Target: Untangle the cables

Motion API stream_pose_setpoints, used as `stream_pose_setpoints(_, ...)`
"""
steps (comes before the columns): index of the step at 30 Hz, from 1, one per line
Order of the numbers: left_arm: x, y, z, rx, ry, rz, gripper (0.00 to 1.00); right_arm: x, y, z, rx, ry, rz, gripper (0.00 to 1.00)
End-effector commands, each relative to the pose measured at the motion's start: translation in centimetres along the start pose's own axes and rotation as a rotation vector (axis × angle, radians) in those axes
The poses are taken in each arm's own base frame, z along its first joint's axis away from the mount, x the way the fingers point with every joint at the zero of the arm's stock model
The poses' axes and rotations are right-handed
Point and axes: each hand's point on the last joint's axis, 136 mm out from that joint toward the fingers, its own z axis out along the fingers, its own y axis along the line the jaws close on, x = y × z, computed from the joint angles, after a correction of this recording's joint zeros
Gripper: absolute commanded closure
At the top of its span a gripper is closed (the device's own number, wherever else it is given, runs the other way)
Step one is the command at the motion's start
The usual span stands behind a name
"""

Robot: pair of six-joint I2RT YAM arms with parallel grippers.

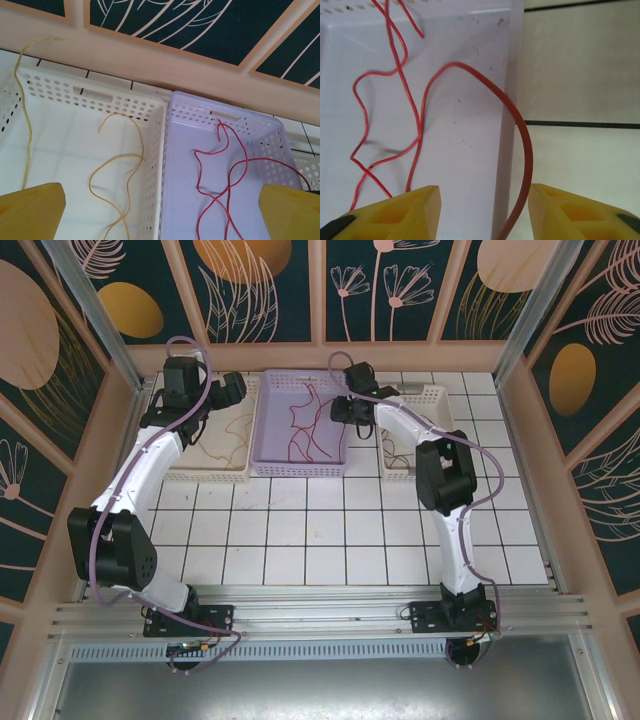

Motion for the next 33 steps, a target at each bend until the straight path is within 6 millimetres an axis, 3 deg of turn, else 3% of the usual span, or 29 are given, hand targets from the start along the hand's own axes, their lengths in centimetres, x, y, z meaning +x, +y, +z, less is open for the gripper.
stream_pose_setpoints(1, -0.9, -0.2, -0.2, 0.013, -0.014, -0.007, 0.02, -0.8, 0.5, 0.1, -0.031, -0.021, 0.024, 0.53)
stream_pose_setpoints(7, -0.8, -0.2, -0.2, 0.012, -0.011, -0.007, 0.01, -1.8, 1.4, -1.0, -0.011, -0.066, -0.008, 0.7)
stream_pose_setpoints(17, -0.8, -0.3, -0.1, 0.015, -0.006, -0.007, 0.02, -2.3, 1.0, -1.2, 0.23, -0.1, -0.156, 0.65)
stream_pose_setpoints(27, -0.8, -0.3, -0.2, 0.018, -0.007, -0.007, 0.01, -1.6, 4.5, -1.3, 0.063, -0.072, -0.149, 0.68)
stream_pose_setpoints(30, -0.7, -0.5, -0.1, 0.029, -0.006, -0.006, 0.02, -3.1, 6.9, -4.6, -0.063, -0.137, -0.128, 0.66)
stream_pose_setpoints(33, -0.9, -1.1, -0.6, 0.067, -0.027, -0.004, 0.02, -5.4, 8.1, -10.2, -0.135, -0.27, -0.131, 0.55)
